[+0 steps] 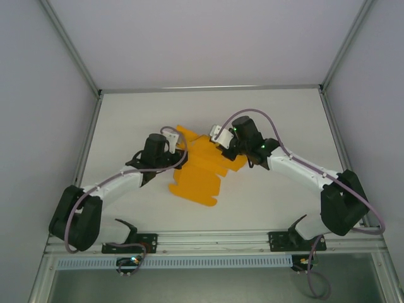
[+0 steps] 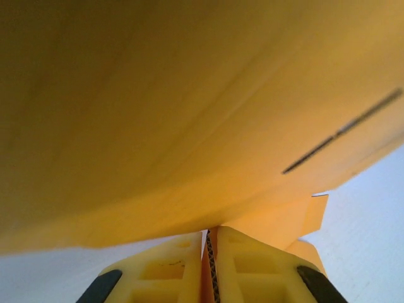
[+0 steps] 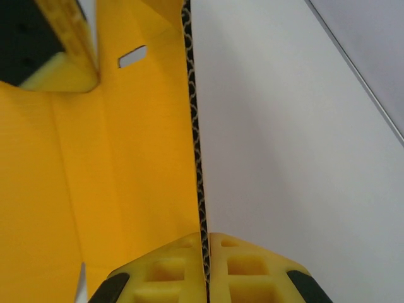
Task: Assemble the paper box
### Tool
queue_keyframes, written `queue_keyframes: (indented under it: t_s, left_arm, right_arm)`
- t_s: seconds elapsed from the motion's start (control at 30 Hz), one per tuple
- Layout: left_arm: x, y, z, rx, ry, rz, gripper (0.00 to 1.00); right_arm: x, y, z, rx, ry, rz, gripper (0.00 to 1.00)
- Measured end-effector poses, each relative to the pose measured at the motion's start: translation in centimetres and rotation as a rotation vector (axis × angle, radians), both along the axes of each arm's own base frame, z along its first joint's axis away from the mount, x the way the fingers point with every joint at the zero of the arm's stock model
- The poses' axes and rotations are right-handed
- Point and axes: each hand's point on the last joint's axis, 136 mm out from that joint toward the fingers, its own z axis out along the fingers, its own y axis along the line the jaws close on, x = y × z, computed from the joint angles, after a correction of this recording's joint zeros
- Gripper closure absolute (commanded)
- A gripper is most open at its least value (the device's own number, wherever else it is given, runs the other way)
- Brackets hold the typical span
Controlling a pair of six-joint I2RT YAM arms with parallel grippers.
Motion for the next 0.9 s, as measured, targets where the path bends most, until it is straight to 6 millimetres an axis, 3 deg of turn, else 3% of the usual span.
queue_keyframes:
  t_s: [0.07, 0.2, 0.4, 0.53, 0.67, 0.77, 0.9]
  left_arm:
    - [0.1, 0.0, -0.5, -0.001, 0.023, 0.014, 0.87]
    - [0.1, 0.4, -1.3, 0.006, 0.066, 0.052, 0.74]
    - [-0.1, 1.5, -2.6, 0.033, 0.122, 0.125, 0.63]
    - [-1.5, 3.4, -4.6, 0.06, 0.192, 0.193, 0.59]
    - [-2.0, 6.1, -5.6, 0.052, 0.245, 0.296, 0.55]
    - [-2.1, 7.6, -5.5, 0.039, 0.249, 0.356, 0.52]
    - [-2.3, 7.7, -3.9, 0.009, 0.215, 0.362, 0.5]
  right_arm:
    - [-0.6, 0.3, -0.1, -0.024, -0.009, 0.012, 1.0]
    - [-1.5, 1.2, -0.4, -0.094, -0.055, 0.016, 1.0]
    - [-2.2, 2.5, -1.1, -0.224, -0.183, -0.023, 1.0]
    - [-1.7, 3.4, -2.6, -0.335, -0.303, -0.043, 1.0]
    - [-1.3, 2.8, -5.0, -0.489, -0.359, -0.037, 1.0]
    - [-0.9, 2.2, -6.1, -0.571, -0.386, -0.026, 1.0]
    - [-0.4, 2.1, -5.9, -0.622, -0.446, -0.022, 1.0]
